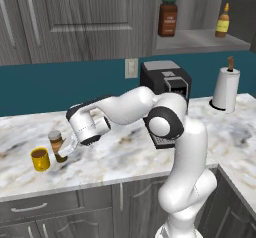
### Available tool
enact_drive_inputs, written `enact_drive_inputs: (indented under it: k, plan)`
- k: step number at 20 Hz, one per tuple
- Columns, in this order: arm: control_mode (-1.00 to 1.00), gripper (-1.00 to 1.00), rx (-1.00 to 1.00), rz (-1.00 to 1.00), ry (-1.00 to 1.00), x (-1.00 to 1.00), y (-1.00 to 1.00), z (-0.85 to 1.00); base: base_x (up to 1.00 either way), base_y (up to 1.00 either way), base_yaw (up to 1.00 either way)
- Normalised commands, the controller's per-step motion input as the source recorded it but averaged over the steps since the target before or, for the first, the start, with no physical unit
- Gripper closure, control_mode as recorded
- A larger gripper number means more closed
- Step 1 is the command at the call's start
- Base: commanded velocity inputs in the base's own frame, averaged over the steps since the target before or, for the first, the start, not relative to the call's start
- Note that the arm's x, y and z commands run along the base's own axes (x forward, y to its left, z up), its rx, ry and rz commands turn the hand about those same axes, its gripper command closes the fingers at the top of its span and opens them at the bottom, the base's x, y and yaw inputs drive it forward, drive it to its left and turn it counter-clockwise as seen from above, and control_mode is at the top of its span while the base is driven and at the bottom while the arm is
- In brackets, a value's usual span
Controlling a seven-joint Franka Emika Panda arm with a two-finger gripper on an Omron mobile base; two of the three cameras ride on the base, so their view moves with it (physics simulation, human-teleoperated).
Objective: Pick the cinnamon and honey bottle from the cabinet and place them next to the mug.
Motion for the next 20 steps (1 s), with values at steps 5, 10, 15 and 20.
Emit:
enact_drive_inputs:
  k: [5, 10, 15, 20]
  plan:
    - [-1.0, -1.0, 0.0, -0.01, -0.01, -0.04, -0.21, 0.0, 0.0, 0.0, 0.0]
    - [-1.0, -1.0, 0.0, -0.01, -0.02, -0.08, -0.24, 0.0, 0.0, 0.0, 0.0]
    - [-1.0, -1.0, 0.0, -0.01, -0.05, -0.2, -0.29, 0.02, 0.0, 0.0, 0.0]
    - [-1.0, -1.0, 0.0, -0.02, -0.05, -0.22, -0.43, 0.23, 0.0, 0.0, 0.0]
